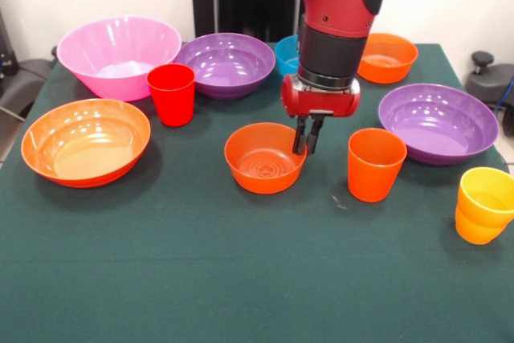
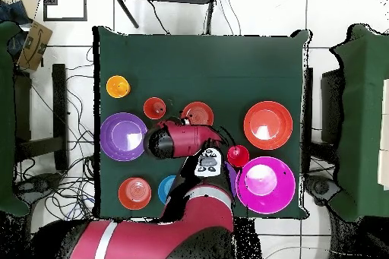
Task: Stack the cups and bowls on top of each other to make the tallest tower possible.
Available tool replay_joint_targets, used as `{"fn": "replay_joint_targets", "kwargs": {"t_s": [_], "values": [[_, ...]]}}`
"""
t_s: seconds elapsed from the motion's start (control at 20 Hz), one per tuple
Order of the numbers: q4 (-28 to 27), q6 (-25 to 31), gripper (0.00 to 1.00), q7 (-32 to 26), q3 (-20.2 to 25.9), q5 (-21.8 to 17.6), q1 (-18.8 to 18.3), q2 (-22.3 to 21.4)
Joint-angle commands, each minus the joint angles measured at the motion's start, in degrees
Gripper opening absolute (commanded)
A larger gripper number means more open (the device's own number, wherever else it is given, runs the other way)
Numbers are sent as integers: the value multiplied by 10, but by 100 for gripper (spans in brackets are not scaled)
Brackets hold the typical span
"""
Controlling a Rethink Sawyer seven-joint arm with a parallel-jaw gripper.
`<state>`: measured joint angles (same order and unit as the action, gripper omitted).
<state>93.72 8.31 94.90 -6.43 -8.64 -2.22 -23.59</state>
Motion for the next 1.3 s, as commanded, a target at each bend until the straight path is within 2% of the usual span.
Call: {"fn": "replay_joint_targets", "kwargs": {"t_s": [0.05, 0.5, 0.95, 1.0, 1.15, 1.3], "values": [[-40, 36, 0, 26, 28, -29, 12, 19], [-39, 35, 0, 30, 24, -26, 18, 20], [-16, 8, 0, 60, 15, -14, 52, 25], [-11, -1, 100, 66, 13, -12, 56, 25], [-5, 10, 100, 64, 23, -9, 54, 22], [7, 14, 100, 69, 16, -9, 68, 9]]}}
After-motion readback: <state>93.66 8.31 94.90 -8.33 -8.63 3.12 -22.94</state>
